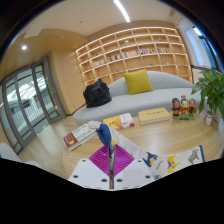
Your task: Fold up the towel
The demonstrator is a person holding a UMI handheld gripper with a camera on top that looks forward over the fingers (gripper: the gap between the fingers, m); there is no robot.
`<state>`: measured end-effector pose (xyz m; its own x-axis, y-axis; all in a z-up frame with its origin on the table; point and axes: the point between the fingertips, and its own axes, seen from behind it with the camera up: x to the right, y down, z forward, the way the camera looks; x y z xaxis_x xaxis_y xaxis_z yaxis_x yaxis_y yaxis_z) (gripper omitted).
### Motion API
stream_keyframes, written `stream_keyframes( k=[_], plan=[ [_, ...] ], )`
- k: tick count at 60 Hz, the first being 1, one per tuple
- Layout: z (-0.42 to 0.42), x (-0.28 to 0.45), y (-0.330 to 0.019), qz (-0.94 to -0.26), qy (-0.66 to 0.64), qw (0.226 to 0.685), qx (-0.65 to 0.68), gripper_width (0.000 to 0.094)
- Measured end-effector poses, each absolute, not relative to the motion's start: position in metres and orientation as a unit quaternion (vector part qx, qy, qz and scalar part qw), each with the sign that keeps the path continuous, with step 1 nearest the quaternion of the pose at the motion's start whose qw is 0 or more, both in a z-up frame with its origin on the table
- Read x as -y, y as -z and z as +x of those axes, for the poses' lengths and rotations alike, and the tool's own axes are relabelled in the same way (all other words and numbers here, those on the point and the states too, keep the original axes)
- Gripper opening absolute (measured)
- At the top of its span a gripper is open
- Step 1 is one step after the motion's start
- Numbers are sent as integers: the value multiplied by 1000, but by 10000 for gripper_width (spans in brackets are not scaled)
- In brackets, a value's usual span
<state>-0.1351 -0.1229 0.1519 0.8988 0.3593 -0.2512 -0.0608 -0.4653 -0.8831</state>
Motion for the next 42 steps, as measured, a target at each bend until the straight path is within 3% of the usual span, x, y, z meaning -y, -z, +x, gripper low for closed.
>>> stream_keyframes(
  k=[7,16,21,23,27,29,42],
  plan=[
    [-69,98,-179,-821,-182,537,57,27],
    [54,73,-125,-851,-85,517,30,42],
    [115,71,-85,-869,-31,494,20,196],
    [143,70,-69,-876,-6,482,12,345],
    [186,77,-52,-881,34,473,-1,749],
    [204,81,-51,-882,51,468,-9,845],
    [222,124,-95,-869,64,491,-5,852]
  ],
)
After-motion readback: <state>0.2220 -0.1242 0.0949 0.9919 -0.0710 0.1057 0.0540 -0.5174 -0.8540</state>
